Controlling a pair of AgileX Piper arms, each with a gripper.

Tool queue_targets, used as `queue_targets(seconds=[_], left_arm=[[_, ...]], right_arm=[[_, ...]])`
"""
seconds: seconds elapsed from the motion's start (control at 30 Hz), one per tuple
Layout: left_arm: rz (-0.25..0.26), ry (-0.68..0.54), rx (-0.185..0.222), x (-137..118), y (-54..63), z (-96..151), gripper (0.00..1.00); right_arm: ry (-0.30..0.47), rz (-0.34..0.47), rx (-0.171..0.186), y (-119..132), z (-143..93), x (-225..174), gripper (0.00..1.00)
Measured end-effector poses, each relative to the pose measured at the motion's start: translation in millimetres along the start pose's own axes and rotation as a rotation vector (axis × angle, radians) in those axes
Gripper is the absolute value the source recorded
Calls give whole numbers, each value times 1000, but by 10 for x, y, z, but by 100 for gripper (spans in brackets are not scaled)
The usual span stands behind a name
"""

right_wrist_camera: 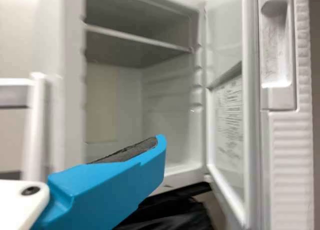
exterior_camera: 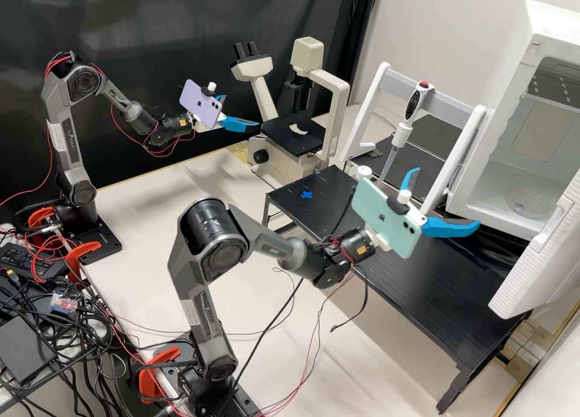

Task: Move the petri dish to the incubator

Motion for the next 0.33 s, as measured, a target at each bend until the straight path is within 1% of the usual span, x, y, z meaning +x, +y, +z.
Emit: queue_targets(seconds=[0.03,0.07,0.1,0.17,0.23,0.33], left_arm=[[0,0,0,0,0,0,100],[0,0,0,0,0,0,100],[0,0,0,0,0,0,100],[0,0,0,0,0,0,100],[0,0,0,0,0,0,100],[0,0,0,0,0,0,100]], right_arm=[[7,0,21,-10,-10,-104,100],[9,-2,32,-14,-15,-153,100],[14,-6,52,-11,-29,-229,100],[13,-9,79,-9,-39,-354,100],[11,-11,96,-4,-48,-448,100],[20,-15,106,-1,-84,-551,100]])
